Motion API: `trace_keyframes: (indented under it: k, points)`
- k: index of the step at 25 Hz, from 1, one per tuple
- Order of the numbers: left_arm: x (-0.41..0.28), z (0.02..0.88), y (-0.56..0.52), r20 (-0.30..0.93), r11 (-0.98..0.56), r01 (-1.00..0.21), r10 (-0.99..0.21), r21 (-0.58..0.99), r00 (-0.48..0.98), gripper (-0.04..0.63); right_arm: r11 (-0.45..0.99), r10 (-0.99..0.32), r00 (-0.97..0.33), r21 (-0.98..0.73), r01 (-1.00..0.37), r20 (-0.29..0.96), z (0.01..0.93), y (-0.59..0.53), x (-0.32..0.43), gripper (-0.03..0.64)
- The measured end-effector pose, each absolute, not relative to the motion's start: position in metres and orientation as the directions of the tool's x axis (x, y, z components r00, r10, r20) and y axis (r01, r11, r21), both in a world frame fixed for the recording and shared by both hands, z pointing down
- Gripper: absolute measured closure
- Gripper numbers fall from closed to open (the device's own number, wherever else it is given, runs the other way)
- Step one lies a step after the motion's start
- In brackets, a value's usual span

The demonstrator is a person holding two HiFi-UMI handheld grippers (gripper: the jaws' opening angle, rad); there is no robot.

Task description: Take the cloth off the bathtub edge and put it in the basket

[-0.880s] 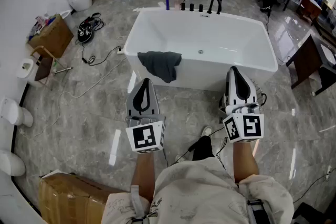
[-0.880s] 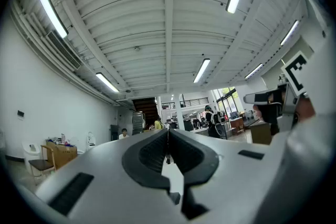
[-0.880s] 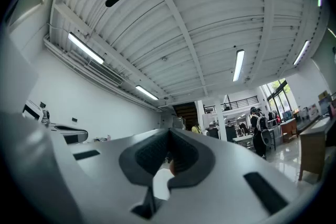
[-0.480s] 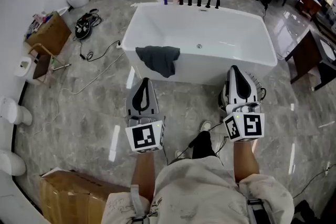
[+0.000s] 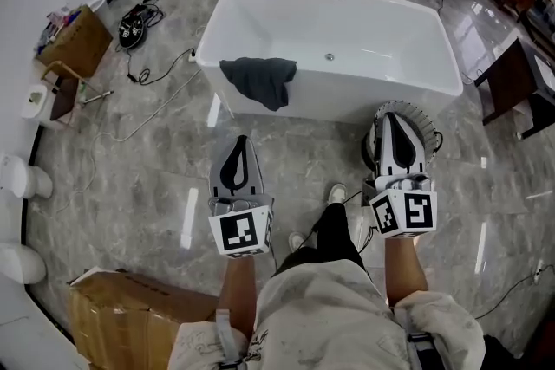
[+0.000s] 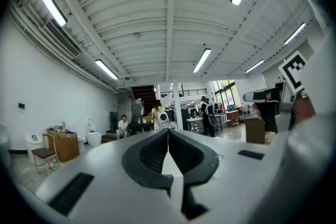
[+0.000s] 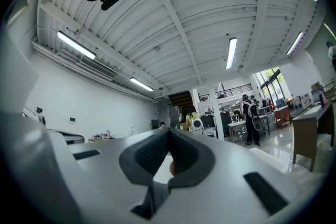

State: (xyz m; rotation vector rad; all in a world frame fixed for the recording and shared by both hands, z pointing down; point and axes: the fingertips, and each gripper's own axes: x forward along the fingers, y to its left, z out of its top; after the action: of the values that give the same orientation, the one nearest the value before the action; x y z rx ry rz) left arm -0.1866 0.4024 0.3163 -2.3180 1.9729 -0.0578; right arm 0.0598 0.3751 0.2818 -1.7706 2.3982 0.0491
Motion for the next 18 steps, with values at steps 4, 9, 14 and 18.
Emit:
trace_keyframes:
  k: [4, 9, 14, 18]
  points:
    - [-0.184, 0.344, 0.400, 0.028, -0.158, -0.984, -0.987, -0.082, 0.156, 0.591, 0.297, -0.952, -0.288, -0.092, -0.950, -0.102, 0.306, 0.368, 0.061, 0.629]
    - [-0.179, 0.366, 0.392, 0.070, -0.152, -0.986, -0.987, -0.075, 0.147, 0.591, 0.298, -0.954, -0.292, -0.124, -0.947, -0.064, 0.332, 0.358, 0.067, 0.629]
    - [-0.169, 0.368, 0.374, 0.072, -0.150, -0.986, -0.987, -0.074, 0.144, 0.591, 0.305, -0.952, -0.303, -0.154, -0.940, -0.036, 0.341, 0.340, 0.072, 0.629]
    - [-0.159, 0.360, 0.352, 0.052, -0.152, -0.986, -0.987, -0.074, 0.149, 0.591, 0.302, -0.953, -0.298, -0.152, -0.941, -0.050, 0.334, 0.321, 0.080, 0.629]
